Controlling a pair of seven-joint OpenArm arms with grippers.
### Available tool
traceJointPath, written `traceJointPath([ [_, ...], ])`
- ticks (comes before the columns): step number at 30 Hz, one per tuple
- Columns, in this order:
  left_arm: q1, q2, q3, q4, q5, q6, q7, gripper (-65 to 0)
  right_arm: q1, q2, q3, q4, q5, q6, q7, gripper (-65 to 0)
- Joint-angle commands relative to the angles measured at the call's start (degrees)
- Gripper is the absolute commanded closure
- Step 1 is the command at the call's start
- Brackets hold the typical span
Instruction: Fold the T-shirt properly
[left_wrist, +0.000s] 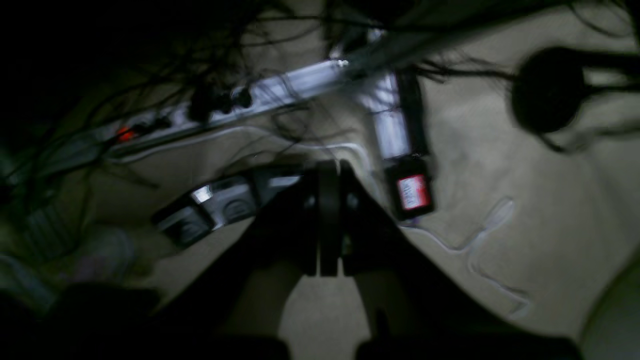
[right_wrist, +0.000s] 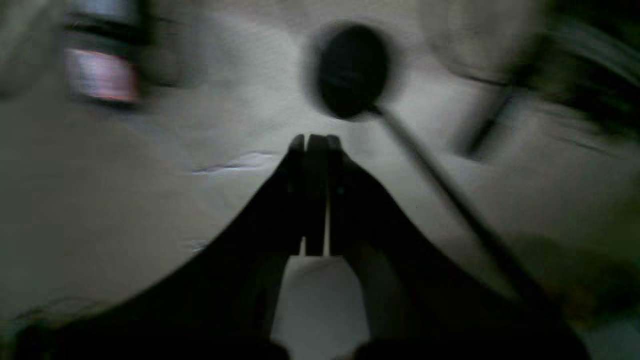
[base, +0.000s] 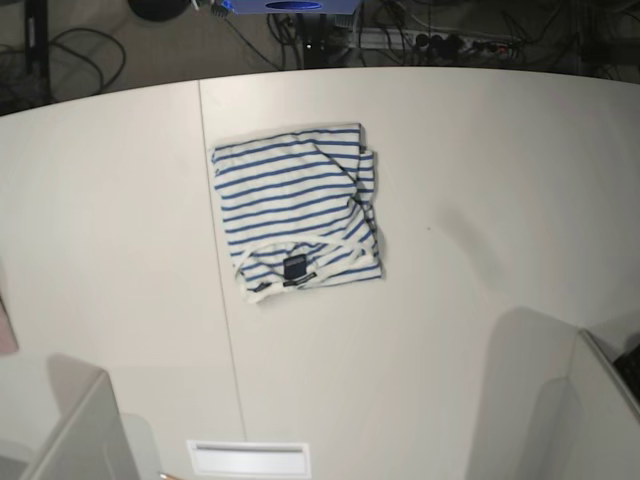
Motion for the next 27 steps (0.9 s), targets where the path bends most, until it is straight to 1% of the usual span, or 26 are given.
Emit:
traceJointPath([
  [1,-0.35,-0.29,-0.04,-2.0,-0.11,0.18,-1.03,0.0,0.45,0.08,1.1,-1.72,0.17,0.82,-0.34,0.0],
  [3,-2.29,-0.29,-0.04,-2.13,-0.2,1.24,-0.94,0.0,2.47,-1.32,3.83,-3.39,0.17,4.24,-2.53,0.0],
  [5,-2.55,-0.29,-0.04,-2.13,-0.2,2.64,-0.94,0.0,2.82,-1.5,5.5,-3.39,0.17,6.88,-3.77,0.0],
  [6,-2.64,-0.29,-0.04,-2.13,-0.2,3.17,-0.94,0.0,2.82,-1.5,5.67,-3.39,0.17,7.58,-3.59,0.0],
  [10,-2.64,-0.2,-0.13,-2.13,-0.2,3.7,-0.94,0.0,2.82,-1.32,5.59,-3.39,0.08,7.67,-1.48,0.0],
  [12,-2.64,0.5,-0.13,-2.13,-0.37,3.7,-0.94,0.0,2.91,-1.15,5.59,-3.39,-0.01,7.67,-1.22,0.0],
  [15,-2.46,0.68,-0.13,-2.13,-2.75,3.7,-1.12,0.0,3.44,0.17,5.67,-3.39,-0.01,7.67,-1.13,0.0],
  [17,-2.64,0.68,-0.13,-2.13,-5.12,3.7,-1.03,0.0,3.61,0.35,6.11,-3.39,0.08,7.67,-0.78,0.0],
  [21,-3.08,0.94,0.39,-2.13,-7.93,3.7,-1.03,0.0,3.61,0.35,6.11,-3.39,0.17,7.67,5.9,0.0],
  [22,-3.52,1.03,0.48,-2.13,-8.11,3.7,-0.94,0.0,3.61,0.35,6.11,-3.48,0.17,7.67,7.22,0.0],
  [23,-3.61,1.12,0.31,-2.13,-8.2,3.7,-0.77,0.0,3.61,0.17,6.11,-3.48,0.17,7.67,7.4,0.0],
  [25,-3.87,2.0,0.13,-2.13,-8.29,3.7,2.49,0.0,3.7,-0.09,6.03,-3.65,0.17,7.67,7.22,0.0],
  [27,-3.96,2.17,0.48,-2.13,-7.76,3.7,7.41,0.0,3.7,-0.09,6.11,-3.74,0.17,7.67,7.22,0.0],
])
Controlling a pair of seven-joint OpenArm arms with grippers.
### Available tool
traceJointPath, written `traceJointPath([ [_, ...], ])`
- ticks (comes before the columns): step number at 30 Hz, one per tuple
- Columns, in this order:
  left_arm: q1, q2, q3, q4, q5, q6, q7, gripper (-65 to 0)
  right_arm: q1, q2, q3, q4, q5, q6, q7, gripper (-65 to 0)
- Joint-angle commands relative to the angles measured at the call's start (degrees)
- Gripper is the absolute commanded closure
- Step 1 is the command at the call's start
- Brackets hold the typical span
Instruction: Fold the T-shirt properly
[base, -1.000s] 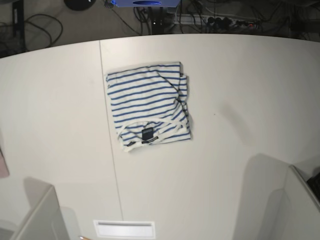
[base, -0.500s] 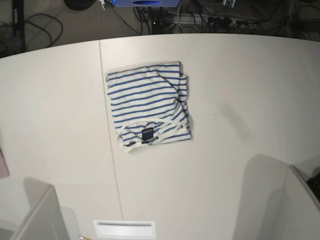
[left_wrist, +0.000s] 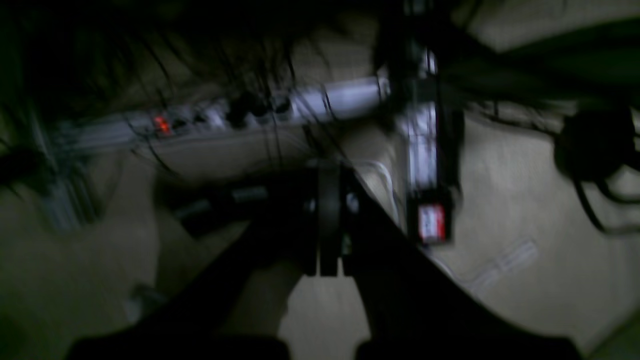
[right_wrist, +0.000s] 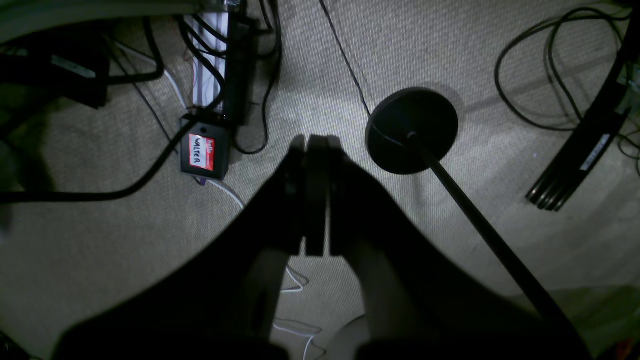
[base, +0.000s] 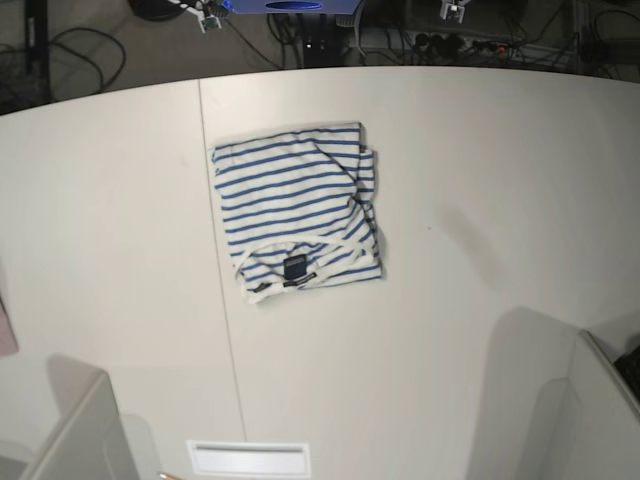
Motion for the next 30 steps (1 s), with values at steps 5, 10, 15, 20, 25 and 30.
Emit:
traceJointPath([
  [5,-1.41,0.54,0.33,-0.21,0.2,-0.04,9.94,0.0,-0.17,0.65,0.26,-0.31,0.14,0.04,0.19,0.0],
  [10,-1.68,0.63,0.33,-0.21,0.29,-0.04,10.82,0.0,0.01,1.09,0.26,-0.31,0.14,0.04,0.19,0.0],
  [15,-1.41,0.72,0.33,-0.21,0.29,-0.04,10.82,0.0,-0.08,1.79,0.26,-0.31,0.14,0.04,0.19,0.0],
  [20,-1.59,0.63,0.33,-0.21,0.29,-0.04,11.17,0.0,-0.17,1.79,0.26,-0.31,0.14,0.04,0.19,0.0],
  [25,-1.59,0.72,0.33,-0.21,0.29,-0.04,11.17,0.0,-0.17,1.27,0.26,-0.31,0.14,0.04,-0.25,0.0],
  [30,-1.15,1.77,0.33,-0.21,0.29,-0.04,11.08,0.0,0.18,1.27,0.17,-0.31,0.14,0.04,-3.95,0.0],
])
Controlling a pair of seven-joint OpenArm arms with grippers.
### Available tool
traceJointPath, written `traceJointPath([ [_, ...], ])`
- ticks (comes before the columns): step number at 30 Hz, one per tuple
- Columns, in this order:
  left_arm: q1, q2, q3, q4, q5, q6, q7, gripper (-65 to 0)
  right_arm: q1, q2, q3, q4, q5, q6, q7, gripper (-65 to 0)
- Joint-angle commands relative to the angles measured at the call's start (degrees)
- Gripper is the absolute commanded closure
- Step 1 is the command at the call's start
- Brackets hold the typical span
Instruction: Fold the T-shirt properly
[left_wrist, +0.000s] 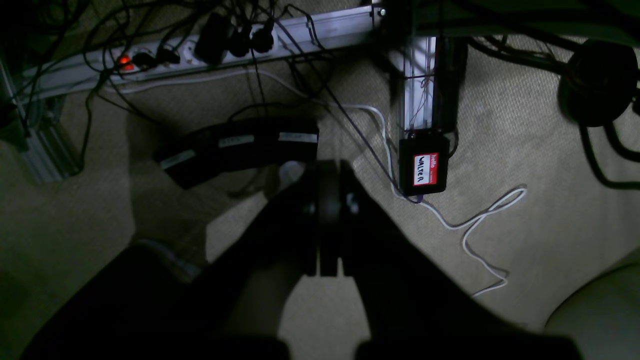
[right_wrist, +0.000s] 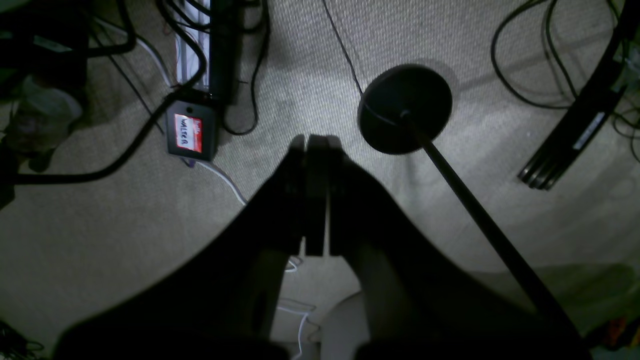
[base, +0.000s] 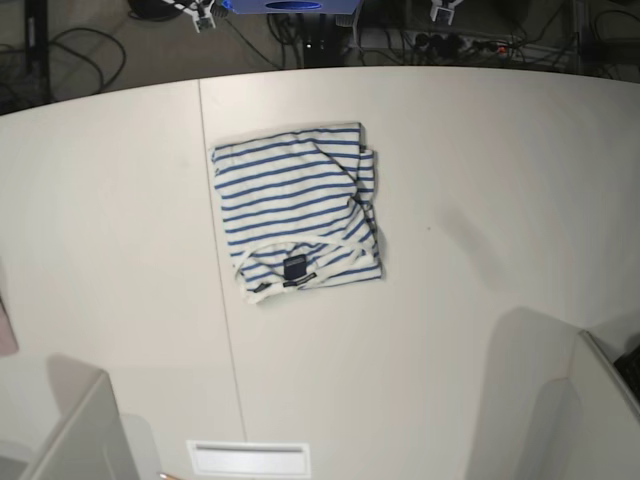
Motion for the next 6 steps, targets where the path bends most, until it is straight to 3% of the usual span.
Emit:
traceJointPath([
  [1,0.75,0.42,0.05,-0.19,0.2,-0.15,-0.06,0.0,-0.32,0.52,0.12,-0.07,0.14,0.04,0.12,0.0],
  [6,0.75,0.42,0.05,-0.19,0.2,-0.15,-0.15,0.0,-0.32,0.61,0.12,-0.07,0.14,0.04,0.12,0.0],
])
